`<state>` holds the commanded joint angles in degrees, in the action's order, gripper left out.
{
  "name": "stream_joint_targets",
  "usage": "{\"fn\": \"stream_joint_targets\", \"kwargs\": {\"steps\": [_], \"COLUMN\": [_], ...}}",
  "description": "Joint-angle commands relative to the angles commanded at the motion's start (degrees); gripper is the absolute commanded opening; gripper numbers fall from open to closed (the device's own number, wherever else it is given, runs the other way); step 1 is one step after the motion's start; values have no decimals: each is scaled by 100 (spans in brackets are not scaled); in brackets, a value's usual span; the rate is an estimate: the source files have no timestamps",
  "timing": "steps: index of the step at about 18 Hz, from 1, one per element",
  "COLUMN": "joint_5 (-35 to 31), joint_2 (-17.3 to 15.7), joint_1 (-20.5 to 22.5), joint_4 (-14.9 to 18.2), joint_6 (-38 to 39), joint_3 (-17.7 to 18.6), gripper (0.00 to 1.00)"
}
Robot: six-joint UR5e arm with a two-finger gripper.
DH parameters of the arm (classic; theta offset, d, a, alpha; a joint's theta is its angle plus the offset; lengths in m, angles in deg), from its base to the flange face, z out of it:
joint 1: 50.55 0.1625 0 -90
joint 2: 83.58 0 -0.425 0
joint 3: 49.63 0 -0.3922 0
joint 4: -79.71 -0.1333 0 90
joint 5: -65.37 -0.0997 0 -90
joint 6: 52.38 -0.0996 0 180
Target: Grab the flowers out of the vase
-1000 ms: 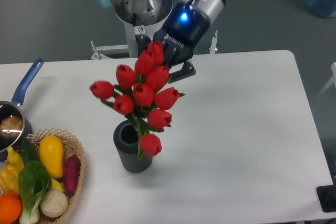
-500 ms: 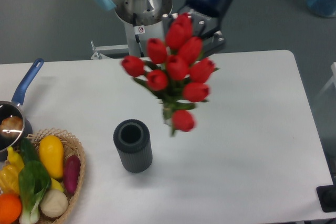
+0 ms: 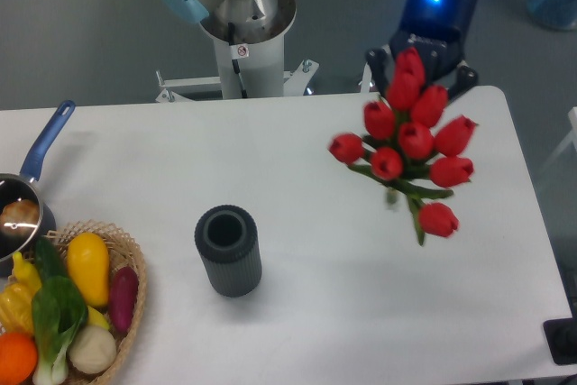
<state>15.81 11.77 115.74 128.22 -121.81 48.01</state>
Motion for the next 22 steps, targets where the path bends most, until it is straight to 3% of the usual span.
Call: {"fn": "stream_joint_targets", "kwargs": {"steps": [7,10,13,15,18,20,22], "joint_5": [-1836,-2487,-3452,-3981,-4220,-4255,-4316], "joint_2": [229,422,712,905,1187,1257,1310], "joint_1": [-96,-236,-412,-693,-729,-729,-720], "joint_4": [562,772,1405,1415,1564,1862,1960], "joint_6": [-492,-650,-931,-940,-1020,-1020,-1028], "joint_3": [-26,-271,-597,-624,-808,-992,-1072], "gripper": [0,0,0,0,0,0,0]}}
